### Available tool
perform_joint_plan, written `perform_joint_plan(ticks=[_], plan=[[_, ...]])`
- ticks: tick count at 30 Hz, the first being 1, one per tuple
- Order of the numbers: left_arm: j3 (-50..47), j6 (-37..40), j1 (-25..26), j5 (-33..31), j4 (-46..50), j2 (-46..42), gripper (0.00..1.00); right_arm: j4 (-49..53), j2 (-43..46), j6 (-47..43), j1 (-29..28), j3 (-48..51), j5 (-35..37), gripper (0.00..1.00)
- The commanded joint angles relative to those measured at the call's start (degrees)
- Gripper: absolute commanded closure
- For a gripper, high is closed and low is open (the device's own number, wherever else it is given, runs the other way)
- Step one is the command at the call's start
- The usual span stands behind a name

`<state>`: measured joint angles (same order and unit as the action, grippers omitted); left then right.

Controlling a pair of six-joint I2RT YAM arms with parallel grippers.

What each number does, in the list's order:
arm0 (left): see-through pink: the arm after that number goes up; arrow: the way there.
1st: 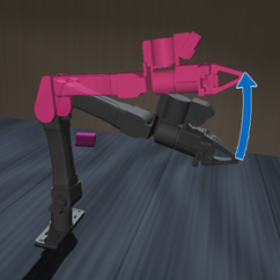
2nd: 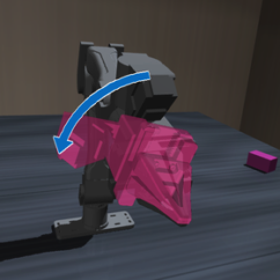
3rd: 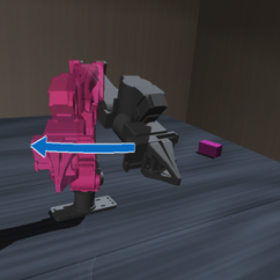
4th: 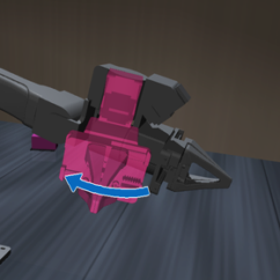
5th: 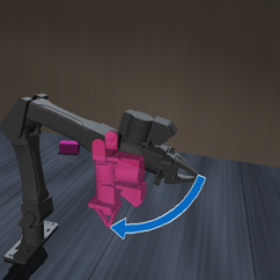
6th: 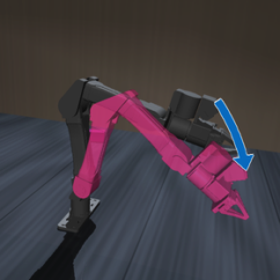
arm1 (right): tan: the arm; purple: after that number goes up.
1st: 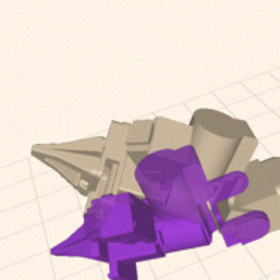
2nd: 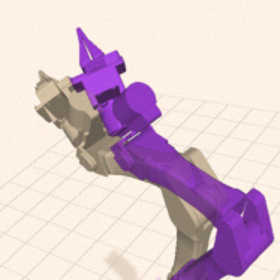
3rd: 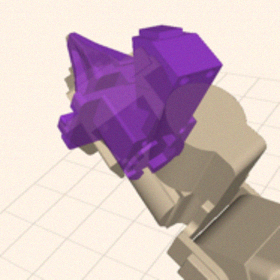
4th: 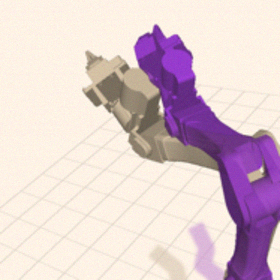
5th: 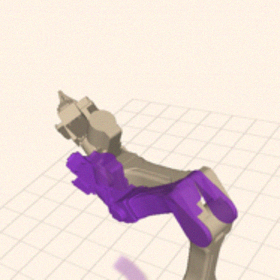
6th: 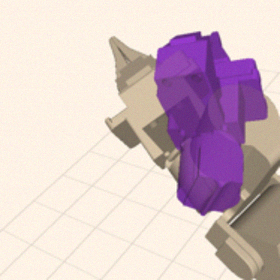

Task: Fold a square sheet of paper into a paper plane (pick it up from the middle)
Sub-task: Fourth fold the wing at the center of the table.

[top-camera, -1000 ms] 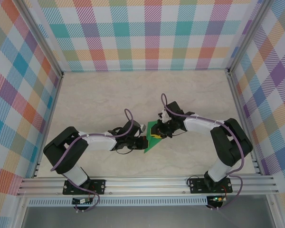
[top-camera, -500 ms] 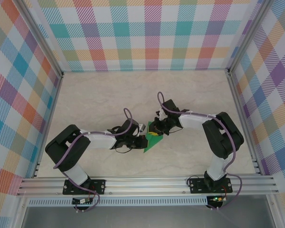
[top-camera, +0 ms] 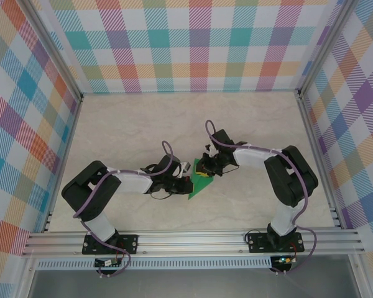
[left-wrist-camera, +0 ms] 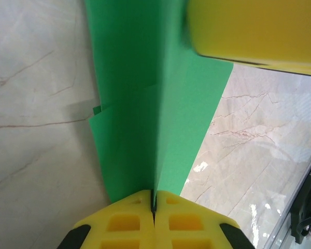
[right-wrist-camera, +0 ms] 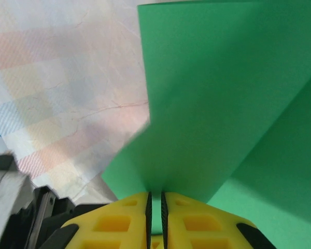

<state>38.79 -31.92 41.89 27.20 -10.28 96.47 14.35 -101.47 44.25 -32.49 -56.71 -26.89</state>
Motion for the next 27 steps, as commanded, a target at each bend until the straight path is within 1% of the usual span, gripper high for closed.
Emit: perform_joint_plan(ticks=[1,4,10,16,22,27], plan=[[0.68,1.25,-1.26,4.8,-1.2,1.47,0.98,-0.85,3.57,-0.54,-0.29,1.45,-1.32,0.84],[0.94,0.98,-2.21,6.34,-1.49,1.94,0.99,-4.31,3.1,0.52,-0.37,2.73,-4.62,0.84],[2.2,0.59,-3.55,9.19,-0.93,3.23,0.99,-6.37,0.12,1.24,-0.65,1.72,-6.99,0.84],[2.61,-0.11,-4.66,11.36,-0.69,4.87,0.99,-3.33,-1.78,0.75,-0.64,-0.32,-2.98,0.85],[2.21,-0.79,-5.46,11.65,-0.56,4.83,0.99,-2.4,-3.94,0.13,-0.56,-1.7,-1.5,0.86],[2.44,-0.44,-5.77,11.69,0.31,5.03,0.96,-0.77,-5.57,0.13,-0.45,-2.44,0.89,0.86]])
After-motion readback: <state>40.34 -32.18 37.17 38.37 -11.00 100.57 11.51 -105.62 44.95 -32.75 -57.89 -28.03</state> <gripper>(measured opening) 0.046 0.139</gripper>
